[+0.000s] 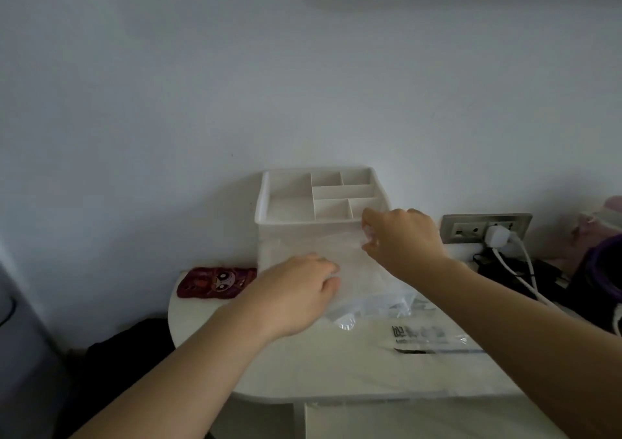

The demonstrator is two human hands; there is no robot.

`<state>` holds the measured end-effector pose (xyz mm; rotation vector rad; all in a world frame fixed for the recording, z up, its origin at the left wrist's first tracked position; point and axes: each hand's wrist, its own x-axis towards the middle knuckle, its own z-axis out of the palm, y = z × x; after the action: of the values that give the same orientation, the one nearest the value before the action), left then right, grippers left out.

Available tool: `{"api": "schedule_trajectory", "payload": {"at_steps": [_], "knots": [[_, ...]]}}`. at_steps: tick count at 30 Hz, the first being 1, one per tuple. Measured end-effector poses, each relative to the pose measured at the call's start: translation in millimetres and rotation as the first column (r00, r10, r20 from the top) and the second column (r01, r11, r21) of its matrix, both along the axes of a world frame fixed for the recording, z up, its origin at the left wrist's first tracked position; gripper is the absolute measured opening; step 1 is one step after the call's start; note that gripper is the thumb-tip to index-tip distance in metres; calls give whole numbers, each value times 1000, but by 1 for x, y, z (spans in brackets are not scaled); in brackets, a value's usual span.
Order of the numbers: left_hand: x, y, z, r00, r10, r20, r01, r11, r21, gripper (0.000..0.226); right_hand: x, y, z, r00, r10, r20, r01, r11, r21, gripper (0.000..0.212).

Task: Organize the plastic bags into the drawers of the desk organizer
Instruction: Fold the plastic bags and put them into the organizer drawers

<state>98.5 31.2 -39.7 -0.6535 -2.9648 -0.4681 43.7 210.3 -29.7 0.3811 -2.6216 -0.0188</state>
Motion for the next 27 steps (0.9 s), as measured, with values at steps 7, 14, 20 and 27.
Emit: {"api": "schedule_trajectory", "payload": {"at_steps": [7,14,20,27], "knots": [[-31,7,10,901,121,416,-40,979,-198,57,10,16,22,994,101,-48,-109,968,-225,37],[-53,20,1,864,219,453,-105,959,-263,39,13,40,40,970,193,149,-109,889,-445,10],[-67,21,-10,914,227,336,-94,924,-371,52,18,9,15,914,227,335,-210,974,-89,31],[-74,20,-14,929,217,299,-74,902,-425,71,-2,-18,0,911,-2,412,-135,944,302,45]]}}
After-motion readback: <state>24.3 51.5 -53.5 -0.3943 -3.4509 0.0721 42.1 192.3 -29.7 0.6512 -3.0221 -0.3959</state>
